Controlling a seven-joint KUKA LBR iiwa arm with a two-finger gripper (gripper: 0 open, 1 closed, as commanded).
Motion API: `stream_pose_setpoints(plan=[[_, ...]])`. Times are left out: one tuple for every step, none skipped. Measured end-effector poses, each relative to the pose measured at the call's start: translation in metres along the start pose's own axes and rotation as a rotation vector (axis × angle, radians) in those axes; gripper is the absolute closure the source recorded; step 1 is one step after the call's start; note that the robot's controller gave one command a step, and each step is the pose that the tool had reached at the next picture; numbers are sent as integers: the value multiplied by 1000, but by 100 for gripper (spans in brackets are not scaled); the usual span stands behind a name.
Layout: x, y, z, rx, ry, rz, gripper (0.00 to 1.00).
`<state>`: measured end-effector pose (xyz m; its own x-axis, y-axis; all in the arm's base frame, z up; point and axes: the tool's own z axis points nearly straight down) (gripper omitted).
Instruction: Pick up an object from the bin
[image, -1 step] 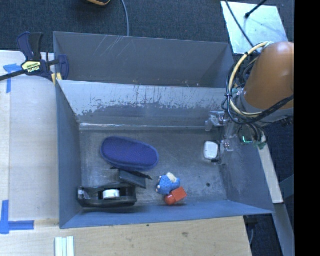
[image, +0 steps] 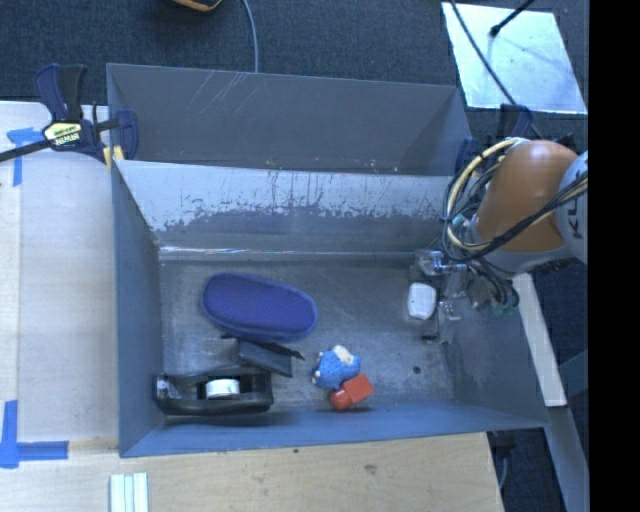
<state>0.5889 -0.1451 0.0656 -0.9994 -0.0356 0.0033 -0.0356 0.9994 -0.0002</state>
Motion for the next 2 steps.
stream_pose_setpoints(plan=[[-1, 0, -1, 0, -2, 0, 0], [-2, 0, -1, 1, -4, 0, 0]])
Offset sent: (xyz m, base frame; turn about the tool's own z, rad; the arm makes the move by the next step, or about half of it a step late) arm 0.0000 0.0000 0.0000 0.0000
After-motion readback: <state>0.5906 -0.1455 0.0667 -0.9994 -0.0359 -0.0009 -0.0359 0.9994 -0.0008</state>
